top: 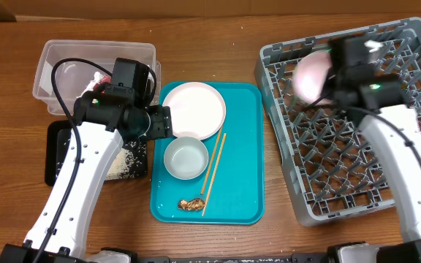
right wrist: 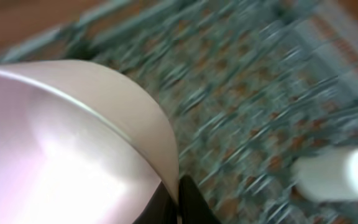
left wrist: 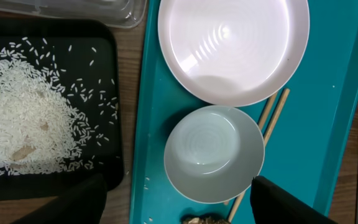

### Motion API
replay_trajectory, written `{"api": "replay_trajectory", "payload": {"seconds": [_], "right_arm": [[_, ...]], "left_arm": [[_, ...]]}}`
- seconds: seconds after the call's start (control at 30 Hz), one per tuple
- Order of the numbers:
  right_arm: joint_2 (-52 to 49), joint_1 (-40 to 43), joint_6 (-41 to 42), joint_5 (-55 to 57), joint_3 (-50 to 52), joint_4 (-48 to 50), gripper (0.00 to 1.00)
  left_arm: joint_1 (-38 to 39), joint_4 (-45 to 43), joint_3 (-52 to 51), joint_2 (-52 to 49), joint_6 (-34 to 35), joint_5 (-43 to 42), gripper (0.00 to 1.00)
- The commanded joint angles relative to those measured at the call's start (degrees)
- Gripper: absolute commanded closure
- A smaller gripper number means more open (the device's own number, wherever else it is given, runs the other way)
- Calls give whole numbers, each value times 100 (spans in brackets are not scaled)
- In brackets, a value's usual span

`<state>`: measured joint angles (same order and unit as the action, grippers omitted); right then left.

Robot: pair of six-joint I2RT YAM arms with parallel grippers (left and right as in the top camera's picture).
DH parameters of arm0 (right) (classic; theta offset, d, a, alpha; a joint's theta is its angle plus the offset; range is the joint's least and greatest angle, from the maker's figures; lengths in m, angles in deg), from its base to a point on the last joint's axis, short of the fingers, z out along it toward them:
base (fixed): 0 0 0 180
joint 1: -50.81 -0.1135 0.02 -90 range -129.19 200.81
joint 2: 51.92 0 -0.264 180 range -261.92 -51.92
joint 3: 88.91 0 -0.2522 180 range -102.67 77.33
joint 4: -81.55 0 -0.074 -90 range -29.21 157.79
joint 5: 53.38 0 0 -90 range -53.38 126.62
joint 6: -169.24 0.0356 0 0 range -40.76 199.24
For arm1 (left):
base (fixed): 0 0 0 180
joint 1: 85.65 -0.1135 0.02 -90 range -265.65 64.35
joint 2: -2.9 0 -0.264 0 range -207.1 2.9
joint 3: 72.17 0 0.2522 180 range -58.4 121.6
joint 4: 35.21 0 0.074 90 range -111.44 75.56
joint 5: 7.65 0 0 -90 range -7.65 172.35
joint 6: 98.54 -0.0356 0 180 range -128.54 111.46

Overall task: Sort waste into correct bins and load items into the dishwasher
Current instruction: 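Carry the pink bowl with the right gripper into the dish rack's far right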

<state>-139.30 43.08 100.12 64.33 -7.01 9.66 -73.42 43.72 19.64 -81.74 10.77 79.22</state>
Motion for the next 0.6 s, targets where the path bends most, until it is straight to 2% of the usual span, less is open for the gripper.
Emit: {"api": "replay_trajectory", "payload": {"seconds": [0.0,0.33,0.57], "right_arm": [[140,490,-160,1449,-155,503,96],[-334,1799,-162,2837,-153,2271,96],[-1246,2385,-302,3316,-153,2752,96]], "left_arm": [[-31,-31,48,76,44,76,24],[-31,-66,48,76,44,55,23],[-31,-46,48,76,44,55,21]]}}
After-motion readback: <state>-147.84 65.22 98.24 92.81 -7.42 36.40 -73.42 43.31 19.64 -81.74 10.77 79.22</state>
